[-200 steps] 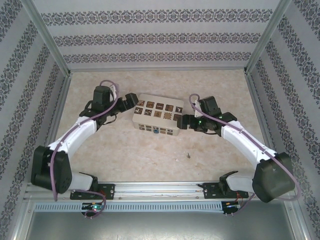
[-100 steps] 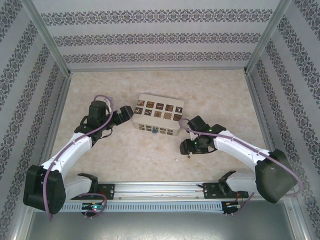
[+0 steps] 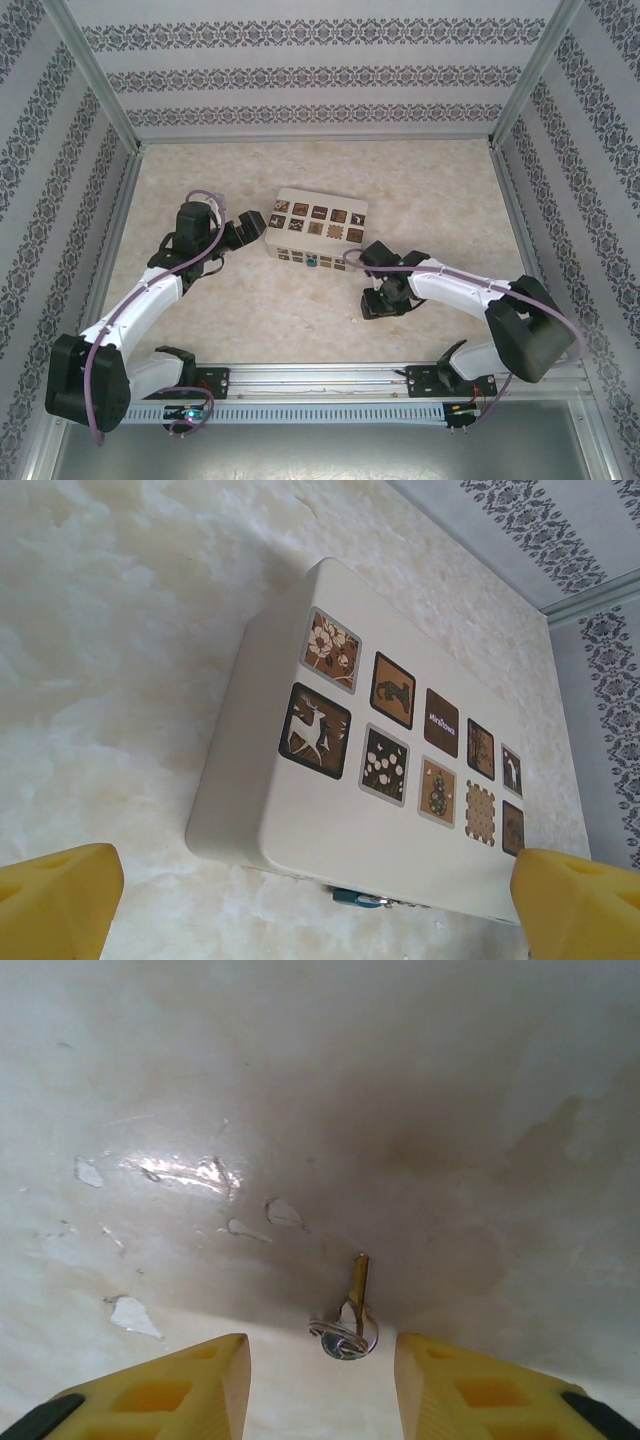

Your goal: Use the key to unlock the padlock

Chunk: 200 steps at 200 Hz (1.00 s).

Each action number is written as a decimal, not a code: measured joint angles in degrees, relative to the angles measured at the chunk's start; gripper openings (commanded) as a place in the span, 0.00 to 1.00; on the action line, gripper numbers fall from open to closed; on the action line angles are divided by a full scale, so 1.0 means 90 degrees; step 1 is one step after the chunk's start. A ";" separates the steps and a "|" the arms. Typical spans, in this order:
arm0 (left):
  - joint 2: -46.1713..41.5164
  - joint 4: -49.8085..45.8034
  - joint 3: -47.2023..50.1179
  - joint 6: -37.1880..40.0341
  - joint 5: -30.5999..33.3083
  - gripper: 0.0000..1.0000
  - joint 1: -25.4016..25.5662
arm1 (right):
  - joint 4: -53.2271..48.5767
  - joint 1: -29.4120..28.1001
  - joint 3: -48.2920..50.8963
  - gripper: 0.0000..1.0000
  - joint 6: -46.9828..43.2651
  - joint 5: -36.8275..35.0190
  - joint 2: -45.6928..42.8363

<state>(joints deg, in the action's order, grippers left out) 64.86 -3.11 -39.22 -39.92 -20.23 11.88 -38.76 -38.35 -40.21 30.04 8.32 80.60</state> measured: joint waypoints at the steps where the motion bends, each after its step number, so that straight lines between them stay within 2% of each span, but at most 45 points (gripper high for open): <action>1: -0.0002 0.0000 0.0000 0.0000 0.0000 0.99 0.0000 | 0.0000 -0.0005 0.0000 0.41 0.0002 -0.0002 0.0005; 88: -0.0168 0.0000 0.0104 -0.0058 0.0097 0.99 0.0000 | -0.0002 -0.0061 -0.0002 0.26 0.0002 -0.0170 0.0175; 164: -0.0350 -0.0039 0.0124 -0.0066 0.0197 0.99 0.0000 | -0.0063 -0.0104 -0.0066 0.05 -0.0053 -0.0333 0.0172; 200: -0.0500 -0.0163 0.0114 -0.0041 0.0306 0.99 0.0000 | -0.0141 -0.0102 -0.0165 0.00 -0.0199 -0.0427 0.0007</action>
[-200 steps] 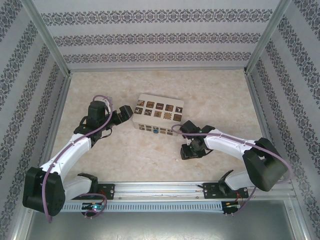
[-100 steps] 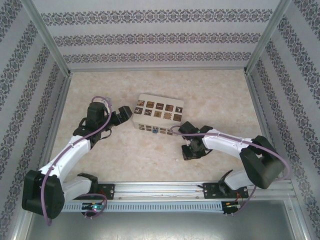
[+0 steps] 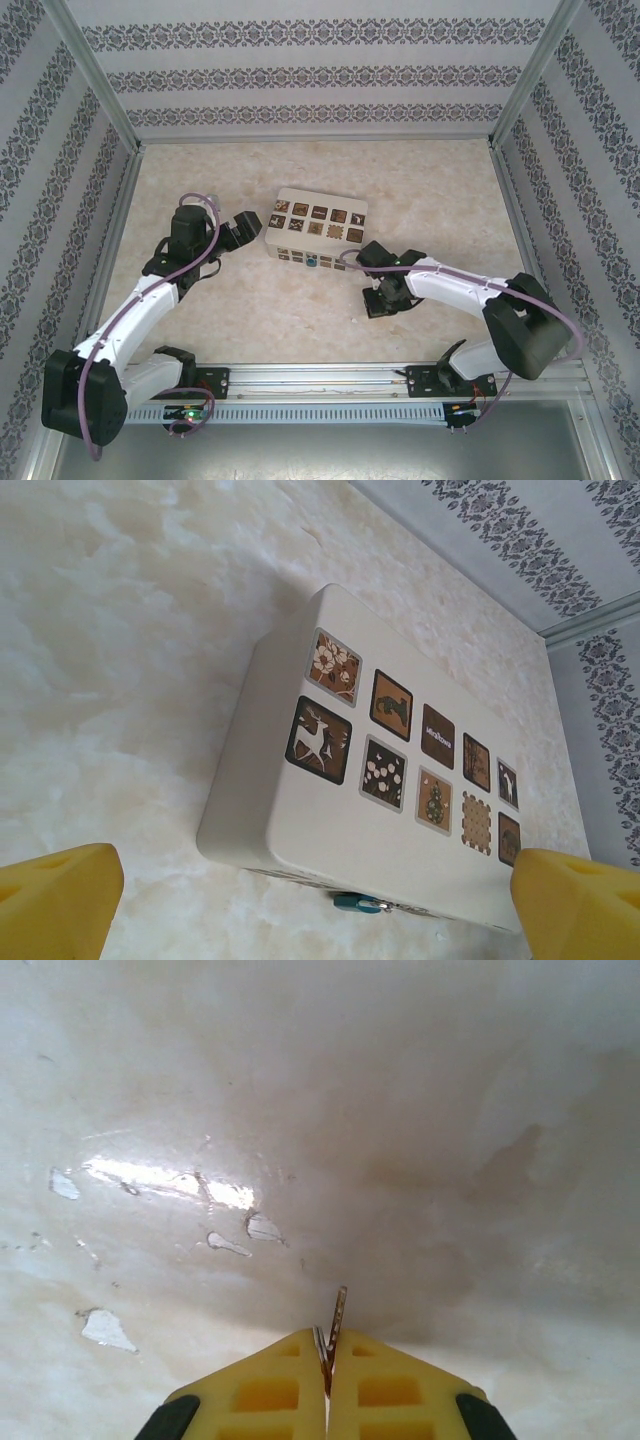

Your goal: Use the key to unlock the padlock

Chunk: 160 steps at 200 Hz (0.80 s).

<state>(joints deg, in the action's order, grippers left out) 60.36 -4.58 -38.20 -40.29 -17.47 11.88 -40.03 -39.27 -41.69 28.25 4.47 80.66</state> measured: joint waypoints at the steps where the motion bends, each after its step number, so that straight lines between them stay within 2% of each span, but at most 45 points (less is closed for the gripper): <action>1: -0.0005 -0.0007 0.0000 0.0000 -0.0002 0.99 0.0000 | -0.0002 0.0000 -0.0005 0.00 -0.0002 -0.0002 -0.0007; 39: -0.0146 -0.0318 -0.0231 0.0022 -0.0039 0.99 0.0000 | -0.0034 0.0000 -0.0231 0.00 -0.0362 -0.0095 -0.0576; 75: -0.0214 -0.0612 -0.0782 0.0041 -0.0376 1.00 0.0000 | 0.0379 -0.0087 -0.0542 0.00 -0.1015 -0.0245 -0.1280; 115: -0.0214 -0.0855 -0.1435 0.0015 -0.0695 0.98 0.0075 | 0.1549 -0.0369 -0.0629 0.00 -0.2125 -0.0612 -0.2125; 160: -0.0049 -0.1392 -0.2317 -0.0080 -0.0629 0.96 0.0665 | 0.3198 -0.0629 -0.0559 0.00 -0.4005 -0.0797 -0.2679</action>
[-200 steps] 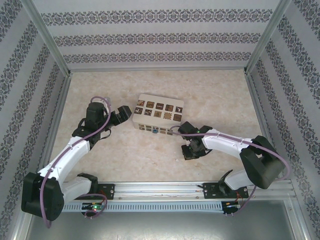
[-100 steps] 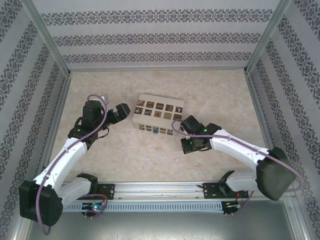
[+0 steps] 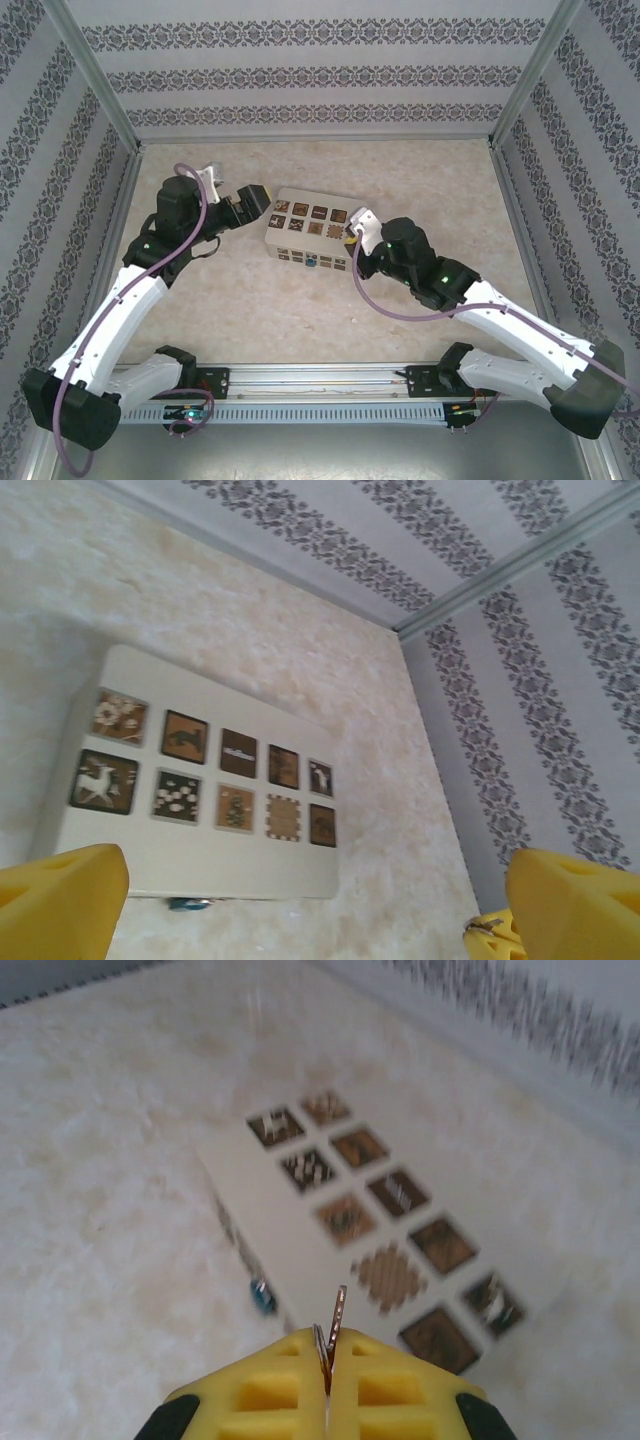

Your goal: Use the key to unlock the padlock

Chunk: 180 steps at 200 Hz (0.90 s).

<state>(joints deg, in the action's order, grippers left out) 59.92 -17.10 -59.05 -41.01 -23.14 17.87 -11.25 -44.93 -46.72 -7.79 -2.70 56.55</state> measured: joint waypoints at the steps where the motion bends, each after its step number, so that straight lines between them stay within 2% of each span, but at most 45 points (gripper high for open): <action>1: 0.0015 -0.0017 -0.0029 -0.0002 0.0007 0.96 0.0027 | 0.0029 0.0000 0.0002 0.00 -0.0046 0.0000 -0.0005; 31: 0.0372 -0.0279 -0.0627 -0.0032 0.0151 0.93 0.0568 | 0.0712 -0.0112 0.0041 0.00 -0.1246 -0.0085 -0.0017; 67: 0.0865 -0.0396 -0.1127 -0.0138 0.0245 0.82 0.1202 | 0.1090 -0.0153 0.0034 0.00 -0.2157 -0.0206 0.0153; 123: 0.1596 -0.0515 -0.1583 -0.0454 0.0129 0.68 0.1843 | 0.1222 -0.0330 -0.0058 0.00 -0.2759 -0.0430 0.0449; 180: 0.1838 -0.0780 -0.1666 -0.0678 0.0002 0.59 0.2074 | 0.1234 -0.0510 -0.0350 0.00 -0.3096 -0.0903 0.0738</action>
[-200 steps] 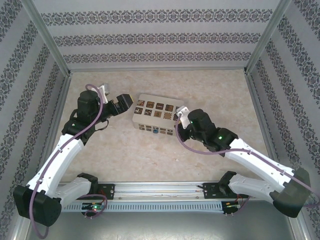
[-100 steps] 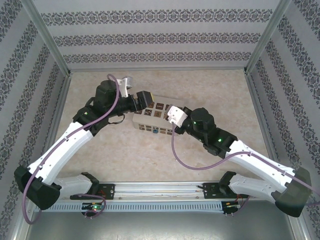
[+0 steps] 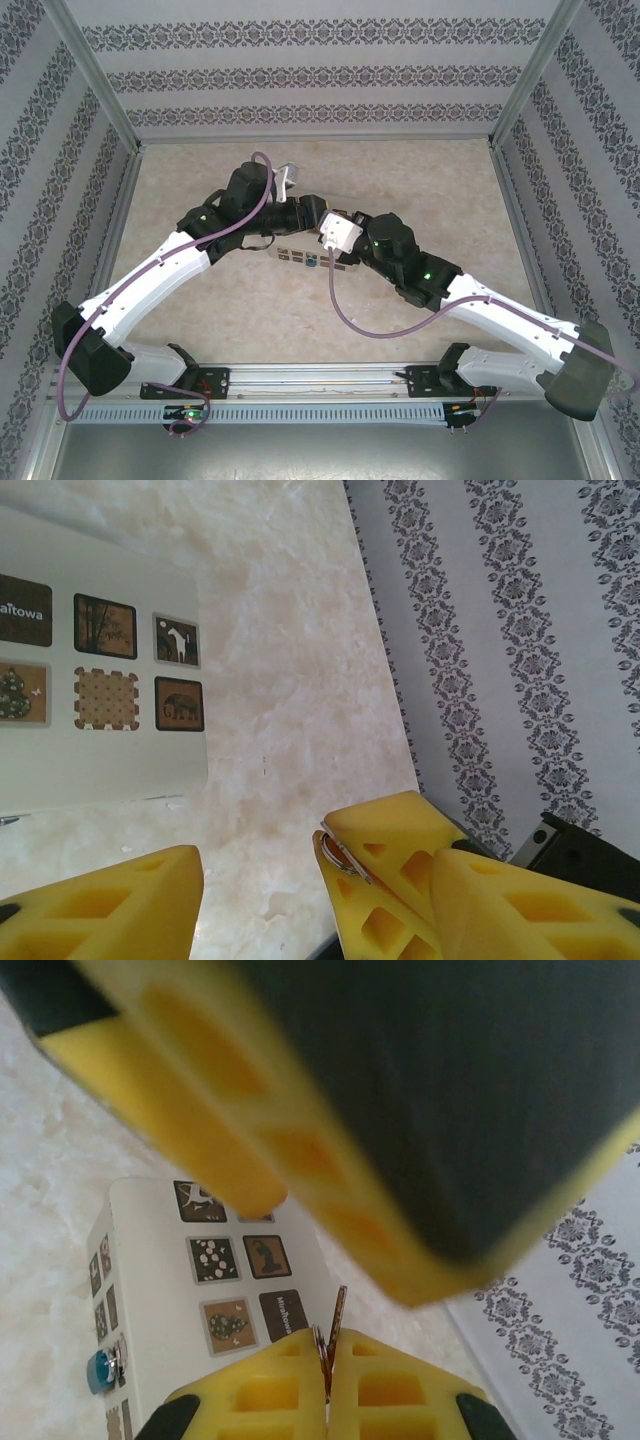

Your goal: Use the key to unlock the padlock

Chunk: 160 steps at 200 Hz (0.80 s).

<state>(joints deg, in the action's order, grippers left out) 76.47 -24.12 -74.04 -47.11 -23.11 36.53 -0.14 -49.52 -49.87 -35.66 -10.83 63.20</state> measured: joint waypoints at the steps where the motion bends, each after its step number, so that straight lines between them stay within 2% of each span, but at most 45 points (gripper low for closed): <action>1: 0.0000 0.0000 0.0000 -0.0002 -0.0002 0.59 0.0002 | 0.0002 -0.0005 -0.0005 0.00 -0.0005 -0.0012 0.0002; 78: 0.0012 0.0012 0.0017 -0.0248 -0.0070 0.41 0.0032 | 0.0087 -0.0029 -0.0155 0.00 -0.0192 -0.0223 0.0243; 160: 0.0053 0.0117 0.0131 -0.0355 -0.0066 0.35 0.0032 | 0.0090 -0.0095 -0.0155 0.00 -0.0206 -0.0221 0.0248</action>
<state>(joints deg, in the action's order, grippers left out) 76.95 -23.07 -72.86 -50.30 -23.70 36.82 0.67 -50.37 -51.27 -37.52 -12.82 65.43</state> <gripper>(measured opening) 0.349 0.049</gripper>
